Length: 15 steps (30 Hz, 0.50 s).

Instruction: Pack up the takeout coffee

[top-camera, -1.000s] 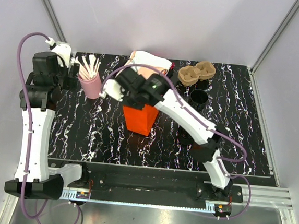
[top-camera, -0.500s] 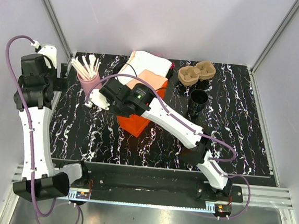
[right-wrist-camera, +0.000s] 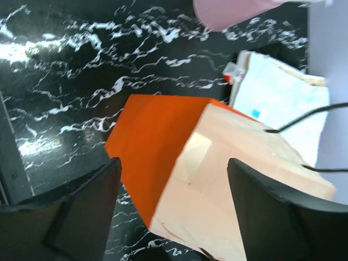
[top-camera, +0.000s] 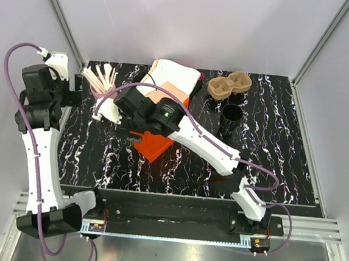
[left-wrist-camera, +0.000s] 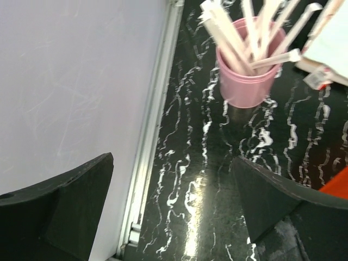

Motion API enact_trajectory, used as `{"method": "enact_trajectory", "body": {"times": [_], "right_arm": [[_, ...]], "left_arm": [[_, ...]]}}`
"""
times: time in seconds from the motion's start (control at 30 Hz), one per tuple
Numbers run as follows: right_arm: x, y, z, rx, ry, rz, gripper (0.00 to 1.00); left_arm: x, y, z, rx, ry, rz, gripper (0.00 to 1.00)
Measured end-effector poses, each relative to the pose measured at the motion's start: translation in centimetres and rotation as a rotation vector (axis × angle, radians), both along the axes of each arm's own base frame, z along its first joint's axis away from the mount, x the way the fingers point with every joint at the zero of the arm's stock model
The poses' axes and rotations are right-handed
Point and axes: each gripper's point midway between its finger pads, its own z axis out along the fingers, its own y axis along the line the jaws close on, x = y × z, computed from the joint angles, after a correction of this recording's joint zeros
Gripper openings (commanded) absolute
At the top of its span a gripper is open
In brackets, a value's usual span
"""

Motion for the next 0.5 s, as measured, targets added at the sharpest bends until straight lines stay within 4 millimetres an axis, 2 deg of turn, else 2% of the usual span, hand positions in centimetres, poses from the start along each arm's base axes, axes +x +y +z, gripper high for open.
{"method": "enact_trajectory", "body": {"times": [0.1, 0.2, 0.3, 0.4, 0.5], "right_arm": [[0.5, -0.2, 2.1, 0.045, -0.05, -0.014, 0.9], [1.2, -0.9, 5.6, 0.114, -0.118, -0.042, 0.91], [2.0, -2.5, 10.0, 0.2, -0.196, -0.082, 0.92], [3.3, -5.7, 15.2, 0.304, -0.276, -0.156, 0.92], [5.6, -10.9, 19.8, 0.393, -0.342, -0.271, 0.92]], "left_arm": [[0.2, -1.1, 0.2, -0.026, -0.014, -0.057, 0.99], [0.6, -2.6, 0.8, -0.061, -0.038, -0.137, 0.99], [0.9, -5.1, 2.1, -0.097, -0.072, -0.251, 0.99], [1.1, -8.1, 3.0, -0.109, -0.094, -0.366, 0.99], [1.3, -12.2, 2.9, -0.12, -0.079, -0.5, 0.99]]}}
